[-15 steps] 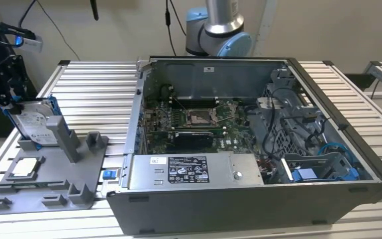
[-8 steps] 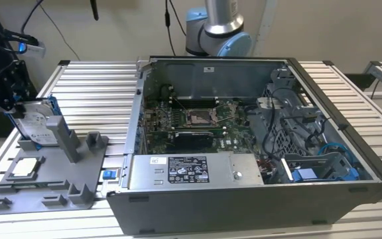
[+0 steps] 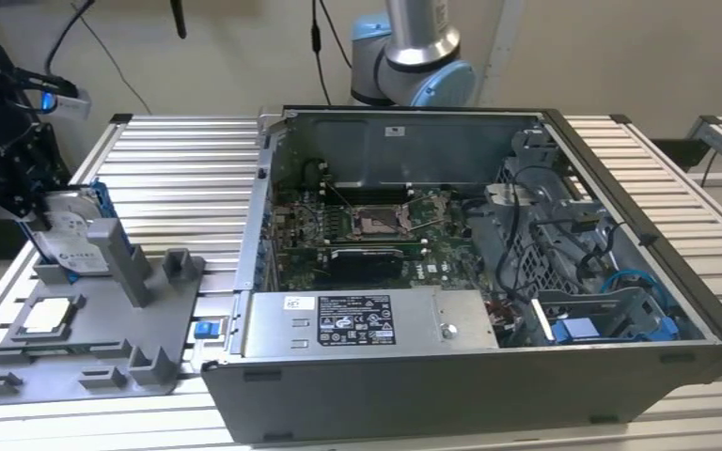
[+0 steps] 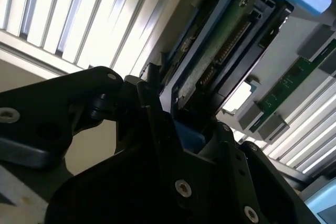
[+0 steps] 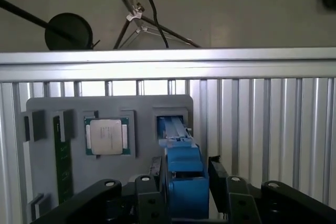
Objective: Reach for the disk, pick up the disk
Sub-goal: 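Pick up the disk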
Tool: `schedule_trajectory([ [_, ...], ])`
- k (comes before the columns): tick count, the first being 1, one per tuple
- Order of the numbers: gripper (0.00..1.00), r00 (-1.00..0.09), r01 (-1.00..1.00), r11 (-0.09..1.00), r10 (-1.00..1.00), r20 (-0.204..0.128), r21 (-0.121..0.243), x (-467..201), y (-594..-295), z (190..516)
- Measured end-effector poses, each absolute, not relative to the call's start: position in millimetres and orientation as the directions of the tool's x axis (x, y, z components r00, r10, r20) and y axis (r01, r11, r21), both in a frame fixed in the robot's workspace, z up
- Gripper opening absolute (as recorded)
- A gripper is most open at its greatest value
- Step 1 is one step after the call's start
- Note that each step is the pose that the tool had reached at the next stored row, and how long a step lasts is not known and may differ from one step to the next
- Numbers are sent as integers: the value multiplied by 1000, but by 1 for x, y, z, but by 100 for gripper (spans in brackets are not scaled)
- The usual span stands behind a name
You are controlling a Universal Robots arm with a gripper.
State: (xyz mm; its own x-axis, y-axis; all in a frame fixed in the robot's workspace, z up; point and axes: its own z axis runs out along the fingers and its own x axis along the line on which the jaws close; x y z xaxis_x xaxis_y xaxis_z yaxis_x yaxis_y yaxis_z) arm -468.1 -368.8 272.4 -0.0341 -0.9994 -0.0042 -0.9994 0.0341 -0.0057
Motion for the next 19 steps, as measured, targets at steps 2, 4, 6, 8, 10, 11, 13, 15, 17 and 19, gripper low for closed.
schedule_trajectory([
  [2, 100, -34, -999, 34, -999, -4, -6, -468, -369, 269],
  [4, 100, -34, -999, 34, -999, -5, -6, -468, -369, 265],
  [6, 100, -34, -999, 34, -999, -5, -6, -468, -369, 262],
  [8, 100, -34, -999, 34, -999, -5, -4, -468, -369, 259],
  [10, 100, -34, -999, 34, -999, -8, -4, -468, -369, 258],
  [11, 100, -34, -999, 34, -999, -10, -4, -468, -369, 257],
  [13, 100, -34, -999, 34, -999, -11, -4, -468, -369, 257],
  [15, 100, -34, -999, 34, -999, -11, -4, -468, -369, 257],
  [17, 100, -34, -999, 34, -999, -12, -6, -468, -369, 258],
  [19, 100, -34, -999, 34, -999, -12, -7, -468, -369, 260],
])
